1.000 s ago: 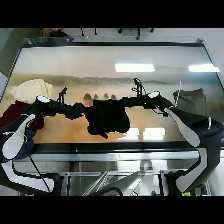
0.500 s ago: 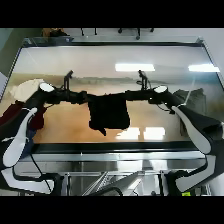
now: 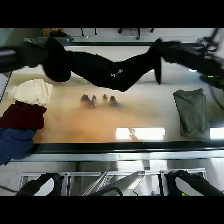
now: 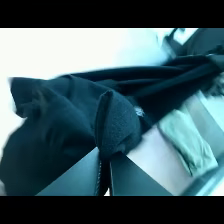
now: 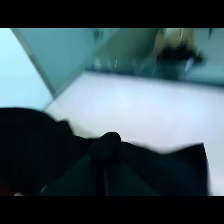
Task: Fold the shirts.
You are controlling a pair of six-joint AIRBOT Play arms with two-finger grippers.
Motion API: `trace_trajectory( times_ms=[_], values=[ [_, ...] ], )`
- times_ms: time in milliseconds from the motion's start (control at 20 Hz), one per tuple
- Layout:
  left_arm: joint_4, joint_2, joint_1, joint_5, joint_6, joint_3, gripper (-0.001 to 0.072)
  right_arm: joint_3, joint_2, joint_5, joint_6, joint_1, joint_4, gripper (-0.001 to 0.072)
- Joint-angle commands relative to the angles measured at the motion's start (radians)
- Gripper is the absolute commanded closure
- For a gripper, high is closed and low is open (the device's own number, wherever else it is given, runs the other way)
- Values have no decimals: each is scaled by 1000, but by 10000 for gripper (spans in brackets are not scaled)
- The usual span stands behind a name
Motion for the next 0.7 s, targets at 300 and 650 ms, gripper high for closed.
trace_trajectory(
  times_ms=[300,650],
  values=[
    [164,328,248,-34,-16,53,692,6,320,-139,16,-46,-304,690],
    [212,223,42,80,8,-500,692,-73,-206,123,161,-42,-293,690]
  ],
)
